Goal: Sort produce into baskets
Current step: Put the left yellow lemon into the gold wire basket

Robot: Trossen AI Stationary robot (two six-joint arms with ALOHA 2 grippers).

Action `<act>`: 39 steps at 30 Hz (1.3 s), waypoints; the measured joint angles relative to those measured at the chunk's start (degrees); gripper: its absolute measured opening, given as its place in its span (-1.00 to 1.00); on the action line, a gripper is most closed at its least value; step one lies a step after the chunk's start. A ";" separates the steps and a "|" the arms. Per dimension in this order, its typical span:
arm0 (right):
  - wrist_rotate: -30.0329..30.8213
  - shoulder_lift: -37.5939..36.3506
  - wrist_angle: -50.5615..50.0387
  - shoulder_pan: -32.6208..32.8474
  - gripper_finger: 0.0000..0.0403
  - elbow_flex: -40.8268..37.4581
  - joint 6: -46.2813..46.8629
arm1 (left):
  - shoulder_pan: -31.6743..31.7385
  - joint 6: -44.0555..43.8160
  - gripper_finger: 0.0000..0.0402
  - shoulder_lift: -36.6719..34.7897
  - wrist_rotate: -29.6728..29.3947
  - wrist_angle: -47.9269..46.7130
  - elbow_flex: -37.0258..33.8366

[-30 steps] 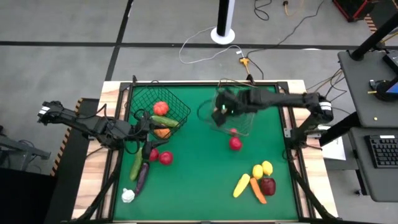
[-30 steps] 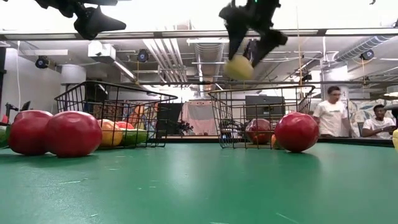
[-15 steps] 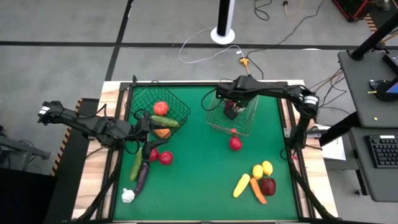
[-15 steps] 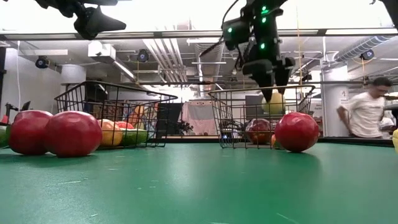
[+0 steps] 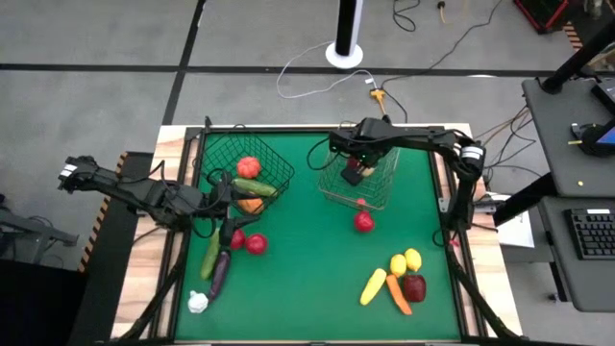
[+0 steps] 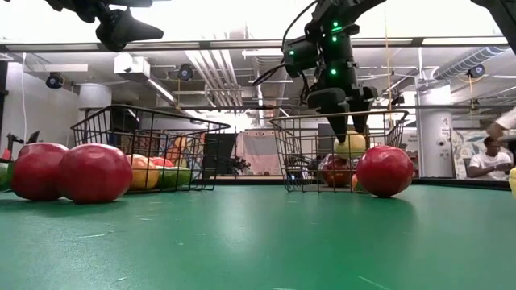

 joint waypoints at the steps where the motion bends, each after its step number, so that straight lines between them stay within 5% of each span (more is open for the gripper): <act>1: -0.33 0.00 0.08 0.00 0.80 0.00 0.01 | 0.00 0.00 0.40 0.00 0.00 0.00 0.01; 39: -0.63 -0.11 4.91 0.28 0.82 0.17 2.28 | 0.00 0.22 0.40 0.00 0.00 -0.04 0.00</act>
